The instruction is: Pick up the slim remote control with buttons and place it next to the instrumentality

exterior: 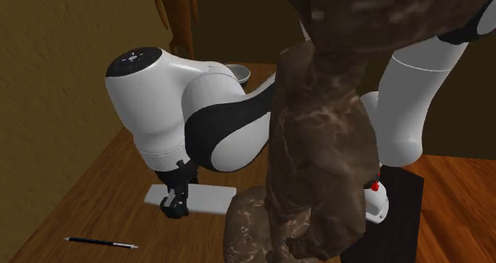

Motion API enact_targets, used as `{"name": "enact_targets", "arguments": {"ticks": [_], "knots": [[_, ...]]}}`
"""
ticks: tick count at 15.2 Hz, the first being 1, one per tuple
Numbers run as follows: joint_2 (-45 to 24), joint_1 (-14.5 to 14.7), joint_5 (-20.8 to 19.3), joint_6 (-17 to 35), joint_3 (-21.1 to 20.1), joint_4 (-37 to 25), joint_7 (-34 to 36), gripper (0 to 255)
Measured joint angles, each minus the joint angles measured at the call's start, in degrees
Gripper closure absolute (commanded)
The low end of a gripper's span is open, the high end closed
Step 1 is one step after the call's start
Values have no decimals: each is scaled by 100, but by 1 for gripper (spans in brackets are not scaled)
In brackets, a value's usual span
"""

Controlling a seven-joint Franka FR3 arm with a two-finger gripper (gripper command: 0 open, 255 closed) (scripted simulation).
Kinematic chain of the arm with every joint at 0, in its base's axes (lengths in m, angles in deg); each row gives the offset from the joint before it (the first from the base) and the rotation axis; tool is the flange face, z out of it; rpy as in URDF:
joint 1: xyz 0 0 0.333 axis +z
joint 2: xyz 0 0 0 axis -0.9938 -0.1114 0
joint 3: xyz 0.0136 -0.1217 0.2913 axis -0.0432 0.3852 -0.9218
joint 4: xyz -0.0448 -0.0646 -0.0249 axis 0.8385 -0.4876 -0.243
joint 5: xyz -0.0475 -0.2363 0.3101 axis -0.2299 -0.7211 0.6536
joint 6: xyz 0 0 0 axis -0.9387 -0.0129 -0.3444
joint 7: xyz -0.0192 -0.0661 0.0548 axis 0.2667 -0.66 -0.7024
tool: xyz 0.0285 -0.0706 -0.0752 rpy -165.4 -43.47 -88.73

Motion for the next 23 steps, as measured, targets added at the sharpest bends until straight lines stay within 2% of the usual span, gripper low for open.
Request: {"name": "enact_targets", "arguments": {"ticks": [5,7,8,18,23], "knots": [[-821,391,-464,-203,-212,-896,774,255],[-1302,669,-727,-406,-272,-1495,1154,255],[-1419,739,-796,-407,-275,-1594,1253,255],[-1843,869,-1062,147,-187,-1413,1478,255],[-1866,879,-1002,378,-111,-1384,1555,255]]}}
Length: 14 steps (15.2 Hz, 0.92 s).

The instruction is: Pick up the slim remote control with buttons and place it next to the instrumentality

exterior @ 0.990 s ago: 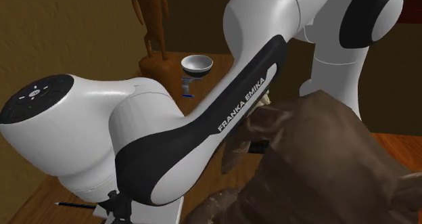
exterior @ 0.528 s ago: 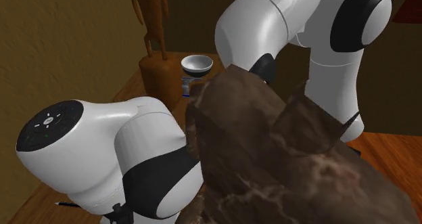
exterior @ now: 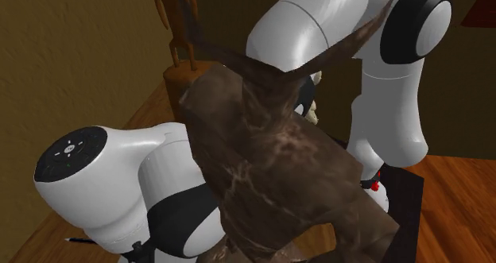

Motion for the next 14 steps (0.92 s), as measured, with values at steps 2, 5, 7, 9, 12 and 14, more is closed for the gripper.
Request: {"name": "enact_targets", "arguments": {"ticks": [2,5,7,9,12,14], "knots": [[24,0,53,34,38,45,-32,255],[-4,69,136,29,111,-2,-42,255],[46,89,394,89,137,94,-64,0],[58,82,638,121,150,155,-85,0],[42,203,860,108,243,115,-67,0],[86,355,471,-114,363,-6,-177,0]]}}
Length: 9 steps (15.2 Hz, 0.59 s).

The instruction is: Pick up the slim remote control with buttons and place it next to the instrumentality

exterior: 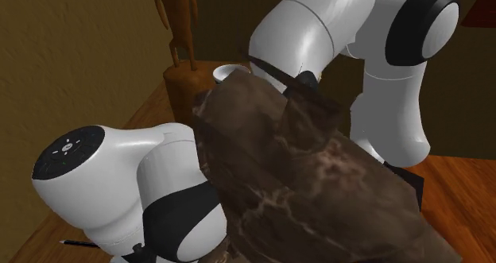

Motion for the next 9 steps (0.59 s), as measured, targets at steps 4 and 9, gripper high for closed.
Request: {"name": "enact_targets", "arguments": {"ticks": [4,9], "knots": [[172,55,-204,-377,3,-152,-84,0],[202,54,-209,-418,1,-165,-96,0]]}}
